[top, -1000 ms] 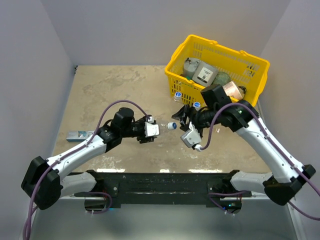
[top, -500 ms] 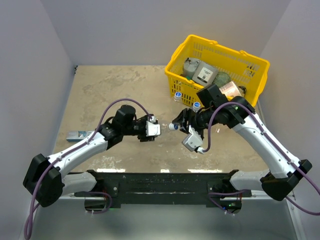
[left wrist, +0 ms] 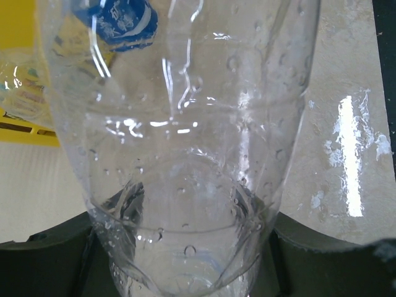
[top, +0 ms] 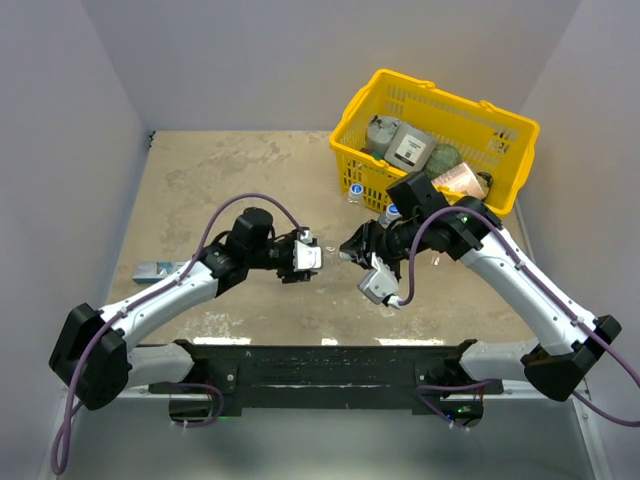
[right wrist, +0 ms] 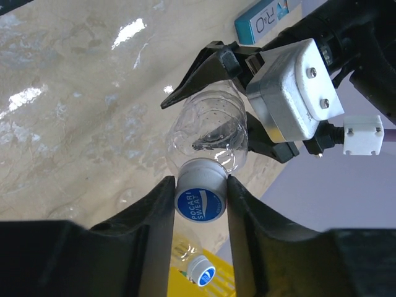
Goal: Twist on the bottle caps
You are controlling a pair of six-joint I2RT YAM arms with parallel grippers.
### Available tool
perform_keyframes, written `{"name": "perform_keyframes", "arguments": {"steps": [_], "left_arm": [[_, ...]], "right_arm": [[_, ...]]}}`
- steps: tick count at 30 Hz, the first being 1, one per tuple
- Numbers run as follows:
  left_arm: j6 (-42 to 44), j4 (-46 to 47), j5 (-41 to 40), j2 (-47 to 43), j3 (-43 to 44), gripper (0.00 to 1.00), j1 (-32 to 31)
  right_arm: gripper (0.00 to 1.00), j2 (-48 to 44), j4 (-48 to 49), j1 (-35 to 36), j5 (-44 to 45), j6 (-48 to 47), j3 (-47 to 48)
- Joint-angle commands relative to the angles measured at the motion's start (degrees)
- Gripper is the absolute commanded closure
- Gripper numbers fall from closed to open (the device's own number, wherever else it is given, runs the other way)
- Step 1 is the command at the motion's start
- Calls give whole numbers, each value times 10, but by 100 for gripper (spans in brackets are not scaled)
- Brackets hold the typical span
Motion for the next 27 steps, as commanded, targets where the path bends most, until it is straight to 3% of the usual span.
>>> {"name": "perform_keyframes", "arguments": {"steps": [1,2,3,6,7,9,13,16,18,20,24,27], "left_arm": [[-20,35,27,-2,21,100,5],[-29,38,27,-3,17,100,6],[-35,41,27,-3,14,100,7],[-75,87,16,-12,-3,100,6],[-84,115,-4,-18,-16,100,7],[-131,164,-56,-27,-36,100,6],[-220,350,-299,-56,-102,100,3],[-237,409,-452,-44,-103,100,-16],[-240,412,-490,-33,-95,100,-17],[-228,415,-522,-24,-86,100,-18],[-190,412,-565,-7,-80,100,-31],[-184,390,-577,11,-67,100,-34]], "right_arm": [[74,-2,44,4,-30,57,5],[91,2,81,3,-34,122,8],[100,6,99,4,-41,161,20],[100,50,154,4,-54,369,84],[100,73,148,4,-57,465,112],[100,143,104,2,-59,556,198],[100,201,110,-24,-72,818,248],[100,228,140,-49,-81,967,251],[100,244,142,-57,-68,1031,264],[100,263,143,-62,0,1164,271],[100,247,132,-20,101,1177,308],[100,253,136,-17,109,1182,319]]}}
